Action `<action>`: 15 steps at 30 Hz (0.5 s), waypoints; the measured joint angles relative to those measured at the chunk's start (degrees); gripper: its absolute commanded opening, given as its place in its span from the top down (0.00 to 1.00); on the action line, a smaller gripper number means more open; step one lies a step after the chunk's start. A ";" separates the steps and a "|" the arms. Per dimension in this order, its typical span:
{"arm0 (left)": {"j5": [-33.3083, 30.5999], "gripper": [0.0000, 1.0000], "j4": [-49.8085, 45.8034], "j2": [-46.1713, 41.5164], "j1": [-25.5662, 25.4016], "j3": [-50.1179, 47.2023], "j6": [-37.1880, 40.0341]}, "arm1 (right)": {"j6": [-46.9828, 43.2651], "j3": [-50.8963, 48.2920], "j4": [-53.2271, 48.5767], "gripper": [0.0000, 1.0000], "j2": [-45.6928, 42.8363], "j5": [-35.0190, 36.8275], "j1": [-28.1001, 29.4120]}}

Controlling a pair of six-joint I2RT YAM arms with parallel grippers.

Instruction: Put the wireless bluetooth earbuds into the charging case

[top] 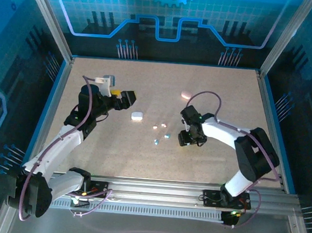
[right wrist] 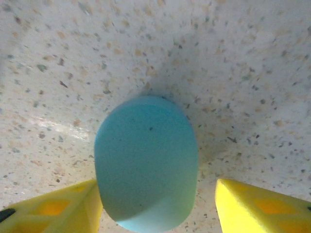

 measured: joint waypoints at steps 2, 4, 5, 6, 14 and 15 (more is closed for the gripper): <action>0.28 0.01 0.02 0.55 0.00 0.02 -0.02 | 0.00 -2.73 2.95 0.37 -3.08 1.29 0.63; 0.50 0.01 0.13 1.03 0.00 0.02 -0.02 | 0.00 -4.90 5.01 0.38 -5.25 1.95 1.14; 0.68 0.01 0.24 1.22 0.00 0.02 -0.02 | 0.00 -5.81 5.97 0.38 -5.97 2.19 1.27; 0.87 0.01 0.35 1.38 0.00 0.02 -0.04 | 0.00 -6.54 6.86 0.38 -6.36 2.32 1.27; 1.31 0.01 0.44 1.46 0.00 0.02 -0.07 | 0.39 -8.00 11.41 0.42 -5.22 2.34 1.88; 1.31 0.01 0.44 1.46 0.00 0.02 -0.04 | 0.42 -8.11 11.93 0.43 -4.90 2.34 2.01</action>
